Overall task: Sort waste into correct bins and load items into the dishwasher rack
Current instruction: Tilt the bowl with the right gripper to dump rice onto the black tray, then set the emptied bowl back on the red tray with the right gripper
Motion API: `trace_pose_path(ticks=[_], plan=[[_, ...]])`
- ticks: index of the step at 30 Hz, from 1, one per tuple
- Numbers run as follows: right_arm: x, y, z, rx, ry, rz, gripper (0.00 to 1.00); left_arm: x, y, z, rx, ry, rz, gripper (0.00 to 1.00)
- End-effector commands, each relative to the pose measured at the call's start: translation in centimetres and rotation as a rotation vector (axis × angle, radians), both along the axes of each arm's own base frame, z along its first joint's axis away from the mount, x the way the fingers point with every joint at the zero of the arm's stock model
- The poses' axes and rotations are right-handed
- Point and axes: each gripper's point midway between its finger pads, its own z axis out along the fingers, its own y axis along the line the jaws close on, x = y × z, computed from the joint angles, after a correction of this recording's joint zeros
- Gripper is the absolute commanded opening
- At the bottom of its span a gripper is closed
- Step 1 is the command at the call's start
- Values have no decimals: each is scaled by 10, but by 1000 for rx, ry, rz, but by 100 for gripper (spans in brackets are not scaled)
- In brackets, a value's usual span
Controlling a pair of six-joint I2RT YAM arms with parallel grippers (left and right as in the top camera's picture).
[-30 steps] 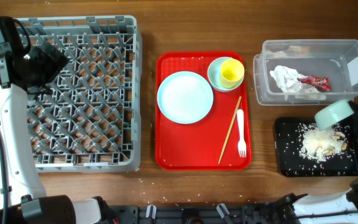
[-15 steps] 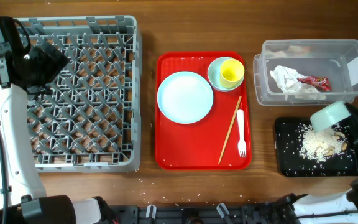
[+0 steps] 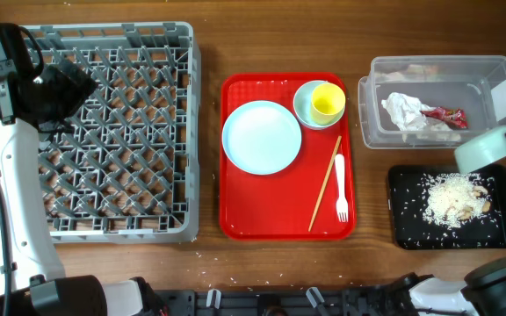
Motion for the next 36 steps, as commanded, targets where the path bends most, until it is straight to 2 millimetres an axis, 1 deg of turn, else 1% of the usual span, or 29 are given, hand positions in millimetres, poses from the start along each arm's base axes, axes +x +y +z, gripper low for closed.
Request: trace_pose_path(ticks=[1,2,4,5,6,7,9,10,12,13,14,15,17,18,20,21,23,24,25,26,28,31,35,36], plan=[[4,24,5,-79,-15,69,4,-1,4,1,10,-3,15,100],[5,31,1,-114,16,96,4,-1,4,1,10,-3,15,100],[8,57,4,-242,9,179,4,-1,4,1,10,-3,15,100],[12,78,8,-343,-2,244,4,-1,4,1,10,-3,15,100],[16,96,11,-433,22,294,4,-1,4,1,10,-3,15,100],[18,114,9,-534,84,328,4,-1,4,1,10,-3,15,100],[19,146,6,-679,165,376,4,-1,4,1,10,-3,15,100],[18,169,5,-750,186,414,4,-1,4,1,10,-3,15,100],[13,225,-4,-884,236,503,4,-1,4,1,10,-3,15,100],[12,242,-8,-931,244,526,4,-1,4,1,10,-3,15,100],[11,260,-15,-989,250,553,4,-1,4,1,10,-3,15,100],[7,288,-26,-1072,247,598,4,-1,4,1,10,-3,15,100],[1,333,-55,-1175,282,645,4,-1,4,1,10,-3,15,100],[0,354,-66,-1212,260,686,4,-1,4,1,10,-3,15,100],[-2,404,-93,-1285,177,792,4,-1,4,1,10,-3,15,100],[-4,419,-107,-1308,166,827,4,-1,4,1,10,-3,15,100],[-11,440,-138,-1341,180,892,4,-1,4,1,10,-3,15,100],[-14,446,-153,-1356,196,920,4,-1,4,1,10,-3,15,100],[-16,447,-162,-1367,213,936,4,-1,4,1,10,-3,15,100],[-19,448,-167,-1370,223,949,4,-1,4,1,10,-3,15,100],[-23,452,-165,-1343,217,975,4,-1,4,1,10,-3,15,100],[-35,459,-165,-1283,219,1043,4,-1,4,1,10,-3,15,100],[-47,448,-173,-1315,283,1076,4,-1,4,1,10,-3,15,100],[-56,448,-175,-1322,303,1095,5,-1,4,1,10,-3,15,100]])
